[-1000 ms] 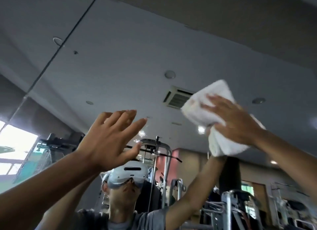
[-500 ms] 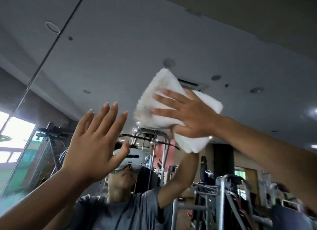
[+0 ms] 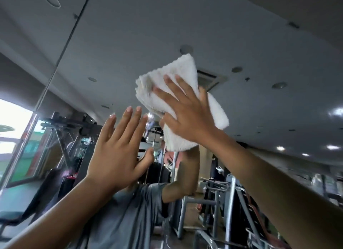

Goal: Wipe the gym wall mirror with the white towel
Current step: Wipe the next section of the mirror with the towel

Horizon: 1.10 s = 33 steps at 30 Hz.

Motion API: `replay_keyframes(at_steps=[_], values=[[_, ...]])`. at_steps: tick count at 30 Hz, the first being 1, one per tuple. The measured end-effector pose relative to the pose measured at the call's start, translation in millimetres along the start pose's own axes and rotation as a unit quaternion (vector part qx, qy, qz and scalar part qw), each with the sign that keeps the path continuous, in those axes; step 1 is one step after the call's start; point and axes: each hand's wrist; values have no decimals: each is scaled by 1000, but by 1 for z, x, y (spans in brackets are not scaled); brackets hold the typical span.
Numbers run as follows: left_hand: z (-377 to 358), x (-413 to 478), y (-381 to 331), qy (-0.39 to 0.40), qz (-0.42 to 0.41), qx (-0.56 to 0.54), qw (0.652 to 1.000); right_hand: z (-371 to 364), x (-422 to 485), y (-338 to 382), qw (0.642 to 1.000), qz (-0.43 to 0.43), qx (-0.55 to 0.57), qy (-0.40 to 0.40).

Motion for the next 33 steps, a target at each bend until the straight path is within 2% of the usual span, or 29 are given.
replay_keyframes(at_steps=[4,5,6,8,10,12,14,16,18,21,22,24,25,27,29,31,33], values=[[3,-26,9,15,-8,9,1000,5,-61,-16,995,95,23,35],[4,-31,12,22,-14,12,1000,7,-74,-31,995,87,17,44],[5,-34,13,30,-19,14,999,9,-82,-46,998,34,15,47],[4,-37,13,42,-20,22,999,8,-75,-63,984,-178,16,8],[3,-38,11,41,-15,28,999,5,-39,-56,921,-387,21,-42],[3,-37,11,35,-16,25,999,3,-1,-31,880,-469,35,-63],[4,-36,13,26,-19,17,999,-3,12,5,901,-426,46,-65],[3,-37,15,17,-18,8,1000,-7,-4,44,951,-303,34,-52],[3,-43,17,18,-14,7,1000,-7,-42,69,986,-160,30,-30],[4,-57,22,23,-19,8,1000,-3,-104,52,1000,-20,16,3],[5,-60,23,23,-21,9,999,-2,-119,38,1000,-20,7,11],[5,-63,23,25,-16,7,1000,0,-130,13,992,-124,4,11],[5,-64,22,26,-10,5,1000,1,-125,6,977,-211,13,-7],[6,-65,19,23,-5,3,1000,0,-100,6,925,-374,46,-53],[7,-74,19,25,-8,-2,1000,-3,-77,24,887,-452,71,-70],[8,-87,25,29,-19,-7,999,-8,-75,59,906,-415,65,-57],[10,-96,33,25,-28,-11,999,-11,-100,108,957,-283,56,-29]])
Point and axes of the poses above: each hand's wrist, its own x-axis towards the middle knuckle, its own z-axis out of the back of the hand, y = z × x, and after that the axes turned 14 degrees about z, right-handed
